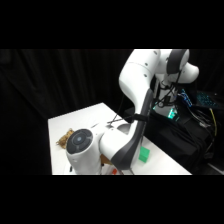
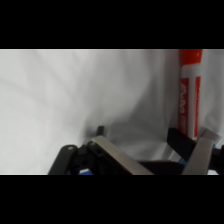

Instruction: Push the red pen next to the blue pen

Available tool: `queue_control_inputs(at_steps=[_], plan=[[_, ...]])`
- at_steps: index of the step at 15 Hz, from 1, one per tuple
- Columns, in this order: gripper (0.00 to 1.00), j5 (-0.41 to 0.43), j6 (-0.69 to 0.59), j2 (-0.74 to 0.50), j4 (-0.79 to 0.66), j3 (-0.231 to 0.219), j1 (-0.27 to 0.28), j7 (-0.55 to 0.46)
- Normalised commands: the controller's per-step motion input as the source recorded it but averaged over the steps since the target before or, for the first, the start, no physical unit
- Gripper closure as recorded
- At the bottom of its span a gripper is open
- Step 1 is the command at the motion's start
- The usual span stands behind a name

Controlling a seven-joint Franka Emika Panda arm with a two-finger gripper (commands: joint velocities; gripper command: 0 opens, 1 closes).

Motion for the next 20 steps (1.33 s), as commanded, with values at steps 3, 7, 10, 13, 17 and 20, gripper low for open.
queue_control_inputs(at_steps=[3, 7, 10, 13, 17, 20], plan=[[0.00, -0.146, -0.24, -0.13, 0.02, -0.034, 0.102, 0.18], [0.00, -0.084, -0.34, -0.36, -0.18, -0.015, -0.040, 0.12], [0.00, 0.018, -0.49, -0.61, -0.35, 0.062, -0.117, 0.07], [0.00, 0.030, -0.48, -0.67, -0.42, 0.072, -0.103, 0.08], [0.00, 0.052, -0.31, -0.58, -0.43, 0.091, -0.113, 0.07], [0.00, 0.076, -0.07, -0.53, -0.49, 0.096, -0.133, 0.07]])
